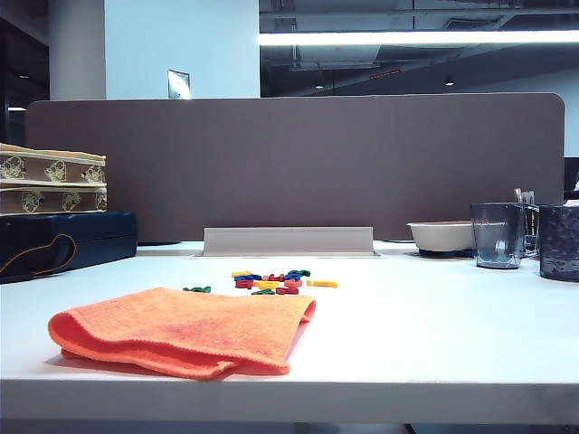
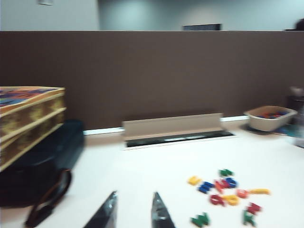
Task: Use an orange cloth to wipe the letter magnets on the table away for a distance.
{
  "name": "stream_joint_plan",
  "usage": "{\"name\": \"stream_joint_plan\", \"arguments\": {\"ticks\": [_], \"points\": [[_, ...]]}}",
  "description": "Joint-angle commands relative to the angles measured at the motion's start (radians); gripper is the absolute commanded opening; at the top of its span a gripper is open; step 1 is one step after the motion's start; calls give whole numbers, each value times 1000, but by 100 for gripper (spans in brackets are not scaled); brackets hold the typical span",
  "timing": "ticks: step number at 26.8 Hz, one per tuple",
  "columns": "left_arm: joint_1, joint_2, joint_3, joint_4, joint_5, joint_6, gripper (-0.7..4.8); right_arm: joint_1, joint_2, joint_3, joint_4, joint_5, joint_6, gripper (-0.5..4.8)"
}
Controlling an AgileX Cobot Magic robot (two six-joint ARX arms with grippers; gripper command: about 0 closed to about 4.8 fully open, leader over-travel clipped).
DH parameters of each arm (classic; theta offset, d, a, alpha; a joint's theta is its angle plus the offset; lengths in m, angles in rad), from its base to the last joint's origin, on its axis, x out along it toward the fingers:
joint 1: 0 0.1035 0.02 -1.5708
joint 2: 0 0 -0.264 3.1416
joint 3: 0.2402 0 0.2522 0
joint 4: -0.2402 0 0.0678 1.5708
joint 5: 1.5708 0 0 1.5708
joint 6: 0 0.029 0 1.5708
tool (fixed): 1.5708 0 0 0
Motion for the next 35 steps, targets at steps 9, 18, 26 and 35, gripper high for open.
{"name": "stream_joint_plan", "arguments": {"ticks": [9,18,26,35], "points": [[-96,55,9,-25,26,-3,89,0,269,113,-12,-277,-97,119],[-210,299,85,-4,25,89,89,28,477,200,-16,-348,-216,153],[-334,588,160,22,24,152,115,28,547,247,-19,-347,-246,222],[-468,1026,298,114,22,238,123,27,592,301,-20,-346,-263,232]]}}
